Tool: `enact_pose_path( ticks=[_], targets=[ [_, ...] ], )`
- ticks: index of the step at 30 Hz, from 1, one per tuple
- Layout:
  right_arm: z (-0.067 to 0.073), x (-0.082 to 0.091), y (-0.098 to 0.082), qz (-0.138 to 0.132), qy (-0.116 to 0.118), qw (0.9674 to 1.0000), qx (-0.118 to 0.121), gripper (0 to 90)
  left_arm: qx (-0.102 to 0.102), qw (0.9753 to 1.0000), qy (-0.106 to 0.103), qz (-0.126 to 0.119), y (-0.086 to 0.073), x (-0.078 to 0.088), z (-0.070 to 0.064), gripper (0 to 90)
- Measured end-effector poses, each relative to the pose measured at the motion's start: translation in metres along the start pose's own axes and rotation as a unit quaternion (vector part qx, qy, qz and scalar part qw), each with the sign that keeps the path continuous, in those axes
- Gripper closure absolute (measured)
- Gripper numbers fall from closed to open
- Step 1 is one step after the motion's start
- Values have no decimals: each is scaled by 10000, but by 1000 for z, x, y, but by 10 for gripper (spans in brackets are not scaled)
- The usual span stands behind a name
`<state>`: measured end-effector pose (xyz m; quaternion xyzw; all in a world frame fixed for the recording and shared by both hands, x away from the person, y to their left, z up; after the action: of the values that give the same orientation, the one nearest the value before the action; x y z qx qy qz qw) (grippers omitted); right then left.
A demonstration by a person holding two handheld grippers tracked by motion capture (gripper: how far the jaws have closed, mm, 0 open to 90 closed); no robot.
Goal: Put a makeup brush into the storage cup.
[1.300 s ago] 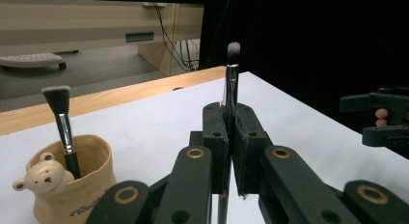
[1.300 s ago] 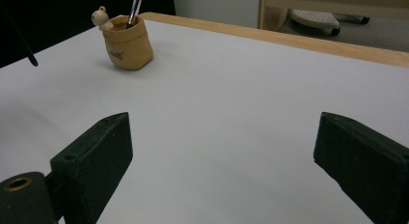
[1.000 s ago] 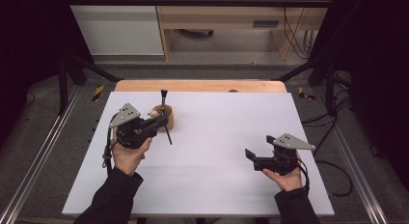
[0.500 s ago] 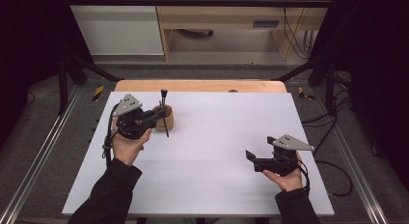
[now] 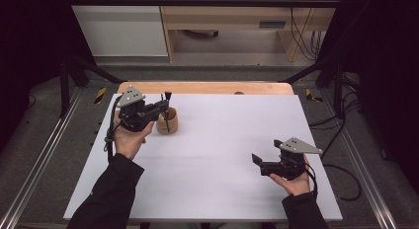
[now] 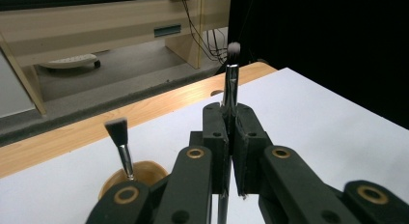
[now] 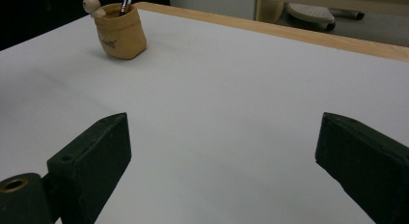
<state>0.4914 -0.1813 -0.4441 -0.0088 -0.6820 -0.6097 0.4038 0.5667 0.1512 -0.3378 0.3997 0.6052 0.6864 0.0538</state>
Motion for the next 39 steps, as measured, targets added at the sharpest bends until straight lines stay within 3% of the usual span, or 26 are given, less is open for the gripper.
enact_pose_path(
  ticks=[39],
  targets=[
    [-1,1,0,10,24,10000,-27,62,276,9988,382,163,15,-50,48,848]
  ],
)
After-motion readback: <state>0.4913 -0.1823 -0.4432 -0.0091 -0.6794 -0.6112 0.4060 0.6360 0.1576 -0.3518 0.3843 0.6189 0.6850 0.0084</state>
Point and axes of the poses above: each handheld gripper's, and its own axes: x roughly backward along the jaws, y roughly out of its top, z roughly to its left, the point moved 8 cm from there along -x, roughly forward along the jaws, and after that the axes turned 9 degrees about z, right-handed, at the moved point
